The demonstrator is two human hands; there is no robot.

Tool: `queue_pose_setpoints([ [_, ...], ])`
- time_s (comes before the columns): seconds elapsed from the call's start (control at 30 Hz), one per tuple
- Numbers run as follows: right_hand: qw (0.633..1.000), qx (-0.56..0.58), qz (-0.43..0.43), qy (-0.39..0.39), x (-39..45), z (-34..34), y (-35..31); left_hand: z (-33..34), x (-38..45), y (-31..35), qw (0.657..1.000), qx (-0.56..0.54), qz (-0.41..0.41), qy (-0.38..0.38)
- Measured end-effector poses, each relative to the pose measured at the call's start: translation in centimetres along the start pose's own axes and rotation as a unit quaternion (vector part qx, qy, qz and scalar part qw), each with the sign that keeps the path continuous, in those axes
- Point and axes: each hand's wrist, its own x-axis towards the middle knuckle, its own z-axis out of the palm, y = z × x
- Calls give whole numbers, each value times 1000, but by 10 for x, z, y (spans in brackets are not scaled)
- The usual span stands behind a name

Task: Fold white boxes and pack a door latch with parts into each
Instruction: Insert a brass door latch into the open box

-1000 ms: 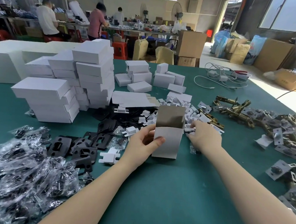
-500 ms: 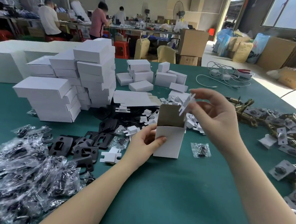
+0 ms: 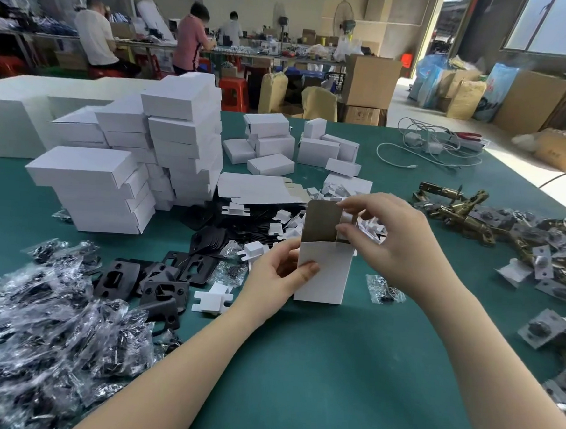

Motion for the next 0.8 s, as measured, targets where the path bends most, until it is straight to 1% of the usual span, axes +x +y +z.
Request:
queue_pose_setpoints([
  [0.1, 999, 12, 25, 26, 1, -1, 2, -1, 0, -1, 1000, -4, -3, -4],
  [0.13, 1000, 2, 24, 15, 1, -2, 3, -1, 0, -1, 1000, -4, -4, -5],
  [0.23, 998, -28, 13, -61, -1, -1, 6, -1, 0, -1, 1000, -5, -6, -2],
  [0.27, 997, -27, 14, -73, -1, -2, 7, -1, 0, -2, 1000, -3, -6, -2],
  [0.57, 989, -66, 25, -130, -1, -8, 12, 2, 0, 1, 999, 32, 8, 11],
  [0.7, 991, -82, 27, -99, -3, -4, 9, 3, -3, 0, 998, 53, 25, 9],
  [0.8, 993, -111, 8, -34, -9, 10, 11, 5, -4, 1, 996, 75, 40, 23],
])
